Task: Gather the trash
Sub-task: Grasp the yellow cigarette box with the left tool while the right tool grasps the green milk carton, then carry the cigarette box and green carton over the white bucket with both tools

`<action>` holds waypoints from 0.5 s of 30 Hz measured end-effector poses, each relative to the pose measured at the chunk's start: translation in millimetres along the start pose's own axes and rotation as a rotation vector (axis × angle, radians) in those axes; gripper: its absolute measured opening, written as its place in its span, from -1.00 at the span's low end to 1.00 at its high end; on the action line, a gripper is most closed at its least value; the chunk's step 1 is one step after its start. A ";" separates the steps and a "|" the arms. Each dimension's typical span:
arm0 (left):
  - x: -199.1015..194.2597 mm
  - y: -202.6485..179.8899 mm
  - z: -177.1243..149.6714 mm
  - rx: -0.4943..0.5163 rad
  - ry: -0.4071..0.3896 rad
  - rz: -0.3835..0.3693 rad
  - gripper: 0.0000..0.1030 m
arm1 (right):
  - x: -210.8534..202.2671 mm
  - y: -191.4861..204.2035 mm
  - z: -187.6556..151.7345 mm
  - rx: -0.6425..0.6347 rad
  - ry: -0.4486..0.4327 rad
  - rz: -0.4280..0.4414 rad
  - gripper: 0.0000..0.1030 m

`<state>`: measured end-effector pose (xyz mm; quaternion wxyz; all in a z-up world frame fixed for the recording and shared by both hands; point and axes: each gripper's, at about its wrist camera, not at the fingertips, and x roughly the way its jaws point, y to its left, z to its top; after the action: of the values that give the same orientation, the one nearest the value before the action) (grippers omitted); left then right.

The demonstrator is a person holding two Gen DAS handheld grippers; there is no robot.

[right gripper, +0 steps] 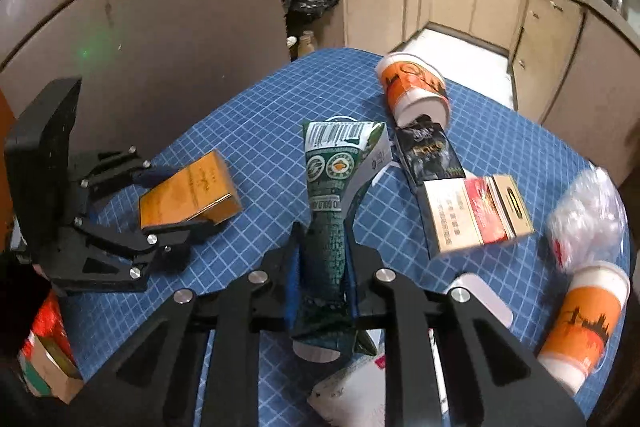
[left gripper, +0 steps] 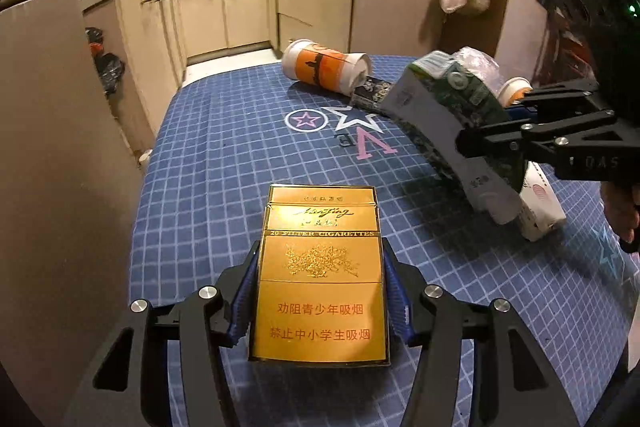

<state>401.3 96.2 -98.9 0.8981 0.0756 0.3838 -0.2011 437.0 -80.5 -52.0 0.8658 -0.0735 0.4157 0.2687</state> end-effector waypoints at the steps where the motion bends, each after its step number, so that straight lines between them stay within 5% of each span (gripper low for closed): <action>1: -2.8 -0.2 -0.5 -0.008 0.000 0.002 0.10 | -6.0 -0.4 -1.8 0.011 -0.017 0.003 -0.68; 15: -52.0 -56.8 3.2 -0.011 -0.078 0.119 0.10 | -94.5 10.8 -57.8 0.106 -0.195 0.000 -0.68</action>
<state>347.1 59.5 -58.1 0.9231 0.0853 0.3444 -0.1481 343.8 -129.9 -16.3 0.9048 -0.0011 0.3432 0.2522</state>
